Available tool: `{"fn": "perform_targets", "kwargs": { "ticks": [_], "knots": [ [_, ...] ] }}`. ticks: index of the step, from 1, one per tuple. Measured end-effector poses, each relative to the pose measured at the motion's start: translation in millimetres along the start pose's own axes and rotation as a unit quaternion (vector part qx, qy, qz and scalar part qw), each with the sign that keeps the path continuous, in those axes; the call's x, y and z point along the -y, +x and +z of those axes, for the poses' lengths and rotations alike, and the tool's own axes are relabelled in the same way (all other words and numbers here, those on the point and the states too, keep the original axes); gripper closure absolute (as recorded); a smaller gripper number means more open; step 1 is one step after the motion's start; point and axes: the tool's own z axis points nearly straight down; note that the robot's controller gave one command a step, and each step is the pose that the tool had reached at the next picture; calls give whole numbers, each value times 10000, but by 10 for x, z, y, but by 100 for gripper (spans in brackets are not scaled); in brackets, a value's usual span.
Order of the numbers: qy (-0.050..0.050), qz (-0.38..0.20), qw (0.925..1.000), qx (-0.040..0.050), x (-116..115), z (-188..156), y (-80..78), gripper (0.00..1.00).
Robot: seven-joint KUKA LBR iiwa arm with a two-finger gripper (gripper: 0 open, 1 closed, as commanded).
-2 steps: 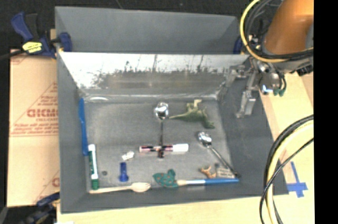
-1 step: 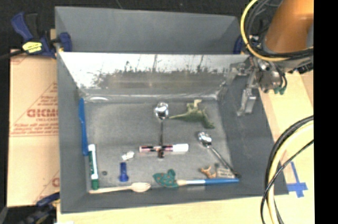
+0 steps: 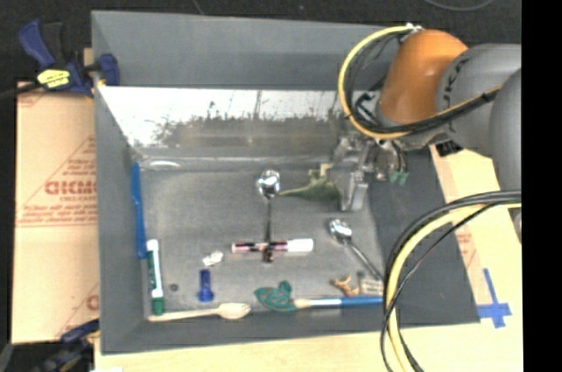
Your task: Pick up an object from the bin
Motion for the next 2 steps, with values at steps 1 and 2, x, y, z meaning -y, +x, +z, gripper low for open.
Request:
{"fn": "perform_targets", "kwargs": {
  "ticks": [1,2],
  "knots": [
    [22,-276,9996,99,3,-295,22,0],
    [5,281,9996,71,-170,-293,8,0]
  ]
}}
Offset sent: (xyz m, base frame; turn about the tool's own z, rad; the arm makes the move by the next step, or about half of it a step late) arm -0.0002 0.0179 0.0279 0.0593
